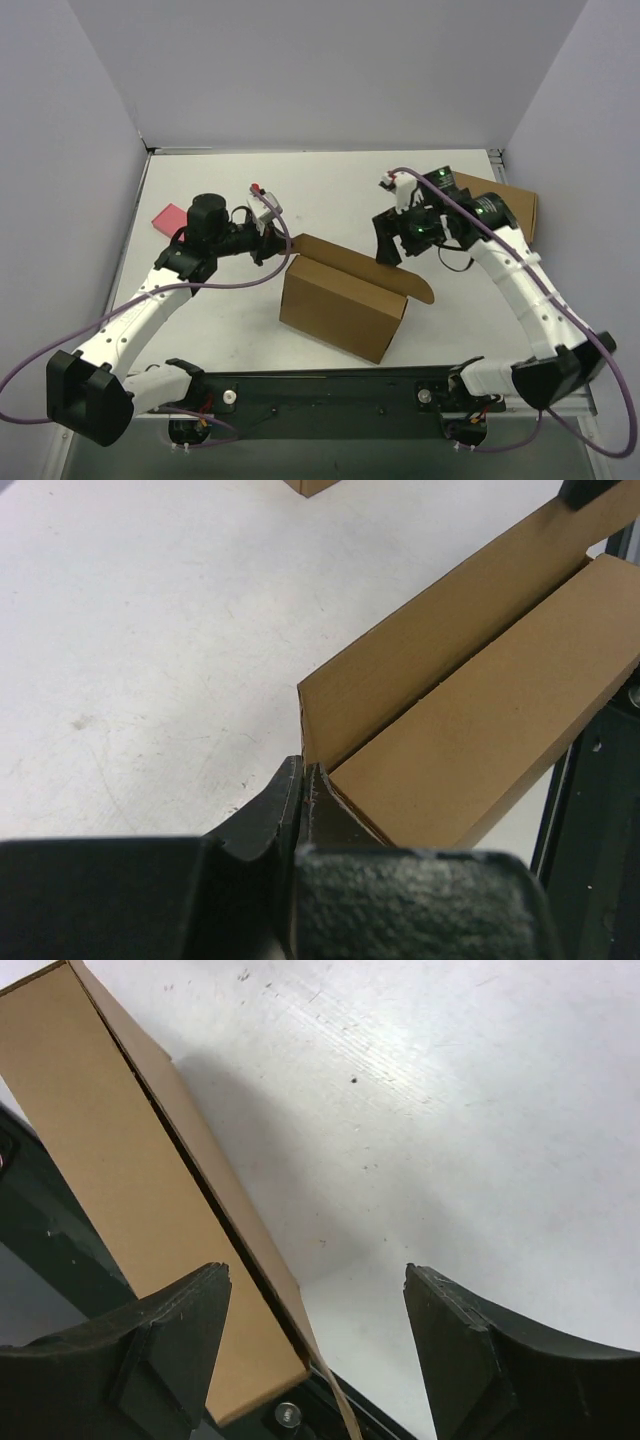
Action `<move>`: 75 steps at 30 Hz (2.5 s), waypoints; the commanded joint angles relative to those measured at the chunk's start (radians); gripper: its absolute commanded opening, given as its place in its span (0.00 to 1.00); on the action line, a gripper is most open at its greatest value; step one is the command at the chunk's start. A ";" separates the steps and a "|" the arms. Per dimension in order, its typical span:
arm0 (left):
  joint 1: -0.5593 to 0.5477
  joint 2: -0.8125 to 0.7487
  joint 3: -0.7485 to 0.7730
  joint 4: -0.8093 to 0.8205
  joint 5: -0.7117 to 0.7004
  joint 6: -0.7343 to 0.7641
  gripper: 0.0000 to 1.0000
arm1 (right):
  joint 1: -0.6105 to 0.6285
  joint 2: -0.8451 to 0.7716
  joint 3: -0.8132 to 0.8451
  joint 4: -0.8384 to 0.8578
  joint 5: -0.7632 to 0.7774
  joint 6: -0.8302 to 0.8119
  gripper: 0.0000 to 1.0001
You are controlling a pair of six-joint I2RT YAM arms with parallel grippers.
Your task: Fold the paper box
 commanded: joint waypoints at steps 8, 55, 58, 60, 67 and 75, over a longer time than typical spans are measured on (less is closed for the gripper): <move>-0.002 -0.061 -0.022 0.075 -0.080 0.048 0.00 | -0.033 -0.285 -0.066 -0.114 0.103 0.172 0.76; -0.008 -0.090 -0.040 0.113 -0.148 -0.008 0.00 | 0.169 -0.251 -0.203 -0.190 0.230 0.327 0.01; -0.026 -0.096 -0.051 0.151 -0.185 -0.068 0.00 | 0.168 -0.220 -0.158 -0.181 0.320 0.344 0.00; -0.062 -0.101 -0.051 0.196 -0.264 -0.125 0.00 | 0.168 -0.188 -0.125 -0.169 0.392 0.359 0.00; -0.197 -0.115 -0.094 0.234 -0.568 -0.231 0.00 | 0.189 -0.119 -0.094 -0.060 0.619 0.437 0.00; -0.272 -0.096 -0.131 0.328 -0.728 -0.283 0.00 | 0.191 -0.124 -0.072 0.106 0.706 0.447 0.00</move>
